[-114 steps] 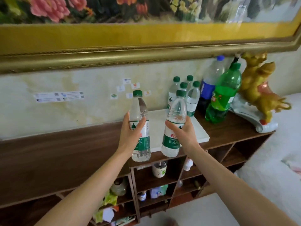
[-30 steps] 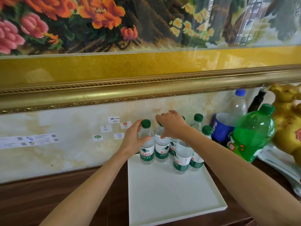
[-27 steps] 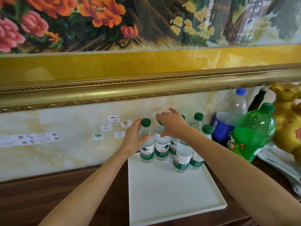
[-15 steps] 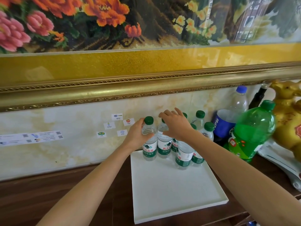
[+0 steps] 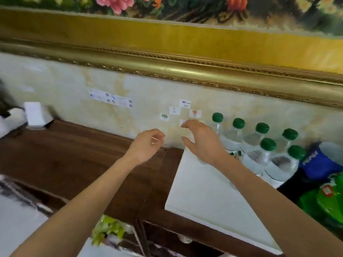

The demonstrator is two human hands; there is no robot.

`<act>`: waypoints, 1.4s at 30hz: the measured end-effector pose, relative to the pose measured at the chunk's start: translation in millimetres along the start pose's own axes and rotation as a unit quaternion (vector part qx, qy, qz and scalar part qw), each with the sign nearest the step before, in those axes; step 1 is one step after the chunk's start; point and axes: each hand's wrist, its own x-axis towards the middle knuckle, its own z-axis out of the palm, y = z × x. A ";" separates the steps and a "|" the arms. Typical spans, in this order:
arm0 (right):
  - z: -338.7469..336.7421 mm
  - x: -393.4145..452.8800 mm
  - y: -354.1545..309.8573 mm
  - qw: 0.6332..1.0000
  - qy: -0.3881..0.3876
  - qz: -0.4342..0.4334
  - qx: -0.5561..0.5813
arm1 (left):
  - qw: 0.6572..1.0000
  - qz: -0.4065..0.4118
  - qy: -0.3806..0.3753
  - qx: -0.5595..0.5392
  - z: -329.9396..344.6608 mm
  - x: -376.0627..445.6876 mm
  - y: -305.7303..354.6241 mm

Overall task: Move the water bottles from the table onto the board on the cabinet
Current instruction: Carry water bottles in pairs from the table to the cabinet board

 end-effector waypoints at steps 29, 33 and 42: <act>222.6 -362.2 -707.3 0.734 -0.407 -0.520 0.161 | 0.681 -0.595 0.388 0.176 -235.1 -852.8 -86.4; 237.3 -398.9 -788.0 0.721 -0.419 -0.531 0.151 | 0.677 -0.607 0.387 0.154 -264.8 -931.1 -110.9; 322.3 -476.5 -1003.0 0.662 -0.449 -0.586 0.131 | 0.610 -0.651 0.440 0.102 -347.8 -1102.6 -210.2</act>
